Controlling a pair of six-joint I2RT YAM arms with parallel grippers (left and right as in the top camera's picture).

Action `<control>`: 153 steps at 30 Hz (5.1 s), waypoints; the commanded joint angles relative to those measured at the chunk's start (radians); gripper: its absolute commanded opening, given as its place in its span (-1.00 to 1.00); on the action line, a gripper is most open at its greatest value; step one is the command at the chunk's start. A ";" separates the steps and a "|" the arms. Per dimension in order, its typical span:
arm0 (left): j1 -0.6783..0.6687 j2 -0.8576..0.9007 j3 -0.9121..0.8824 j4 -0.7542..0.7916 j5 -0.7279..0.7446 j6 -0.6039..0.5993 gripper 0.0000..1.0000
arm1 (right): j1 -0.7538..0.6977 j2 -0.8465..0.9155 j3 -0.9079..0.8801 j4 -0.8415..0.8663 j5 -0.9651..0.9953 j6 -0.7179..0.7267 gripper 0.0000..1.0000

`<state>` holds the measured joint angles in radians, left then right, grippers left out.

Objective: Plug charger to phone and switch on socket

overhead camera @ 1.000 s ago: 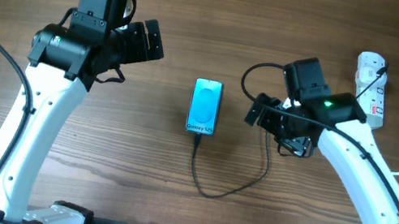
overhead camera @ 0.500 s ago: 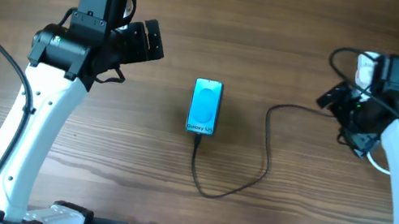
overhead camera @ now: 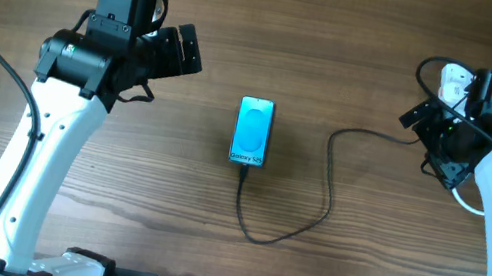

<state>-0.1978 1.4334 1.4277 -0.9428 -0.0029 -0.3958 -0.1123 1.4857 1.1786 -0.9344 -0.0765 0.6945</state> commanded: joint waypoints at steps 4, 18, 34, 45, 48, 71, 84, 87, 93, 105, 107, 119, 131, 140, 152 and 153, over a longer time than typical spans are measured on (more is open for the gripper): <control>0.005 0.003 -0.006 -0.001 -0.014 -0.009 1.00 | 0.001 -0.003 -0.010 0.036 0.081 -0.010 0.99; 0.005 0.003 -0.006 -0.002 -0.014 -0.009 1.00 | -0.082 -0.002 -0.010 0.086 0.338 -0.011 0.99; 0.005 0.003 -0.006 -0.002 -0.014 -0.009 1.00 | -0.304 0.119 -0.010 0.399 0.271 -0.069 0.99; 0.005 0.003 -0.006 -0.001 -0.014 -0.009 1.00 | -0.306 0.390 -0.007 0.576 0.164 -0.206 0.99; 0.005 0.003 -0.006 -0.001 -0.014 -0.009 1.00 | -0.306 0.420 -0.006 0.593 0.163 -0.215 0.99; 0.005 0.003 -0.006 -0.001 -0.014 -0.009 1.00 | -0.306 0.488 0.003 0.739 0.142 -0.303 0.99; 0.005 0.003 -0.006 -0.001 -0.014 -0.009 1.00 | -0.306 0.527 0.002 0.713 0.021 -0.300 1.00; 0.005 0.003 -0.006 -0.001 -0.014 -0.009 1.00 | -0.306 0.527 0.002 0.706 0.014 -0.301 0.99; 0.005 0.003 -0.006 -0.001 -0.014 -0.009 1.00 | -0.306 0.527 0.002 0.671 -0.011 -0.299 0.99; 0.005 0.003 -0.006 -0.001 -0.014 -0.009 1.00 | -0.308 0.460 0.002 0.520 -0.002 -0.196 0.99; 0.005 0.003 -0.006 -0.001 -0.014 -0.009 1.00 | -0.308 0.401 0.002 0.454 0.009 -0.159 0.99; 0.005 0.003 -0.006 -0.002 -0.014 -0.009 0.99 | -0.235 -0.124 -0.003 0.013 0.015 -0.093 1.00; 0.005 0.003 -0.006 -0.001 -0.014 -0.009 1.00 | 0.205 -0.507 -0.089 -0.076 0.069 -0.037 1.00; 0.005 0.003 -0.006 -0.001 -0.014 -0.009 1.00 | 0.286 -0.674 -0.174 -0.086 0.097 -0.029 1.00; 0.005 0.003 -0.006 -0.002 -0.014 -0.009 1.00 | 0.286 -0.587 -0.175 -0.110 0.086 -0.029 1.00; 0.005 0.003 -0.006 -0.001 -0.014 -0.009 1.00 | 0.286 -0.572 -0.175 -0.111 0.087 -0.036 1.00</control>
<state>-0.1978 1.4334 1.4277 -0.9432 -0.0029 -0.3988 0.1688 0.8795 1.0100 -1.0431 0.0010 0.6544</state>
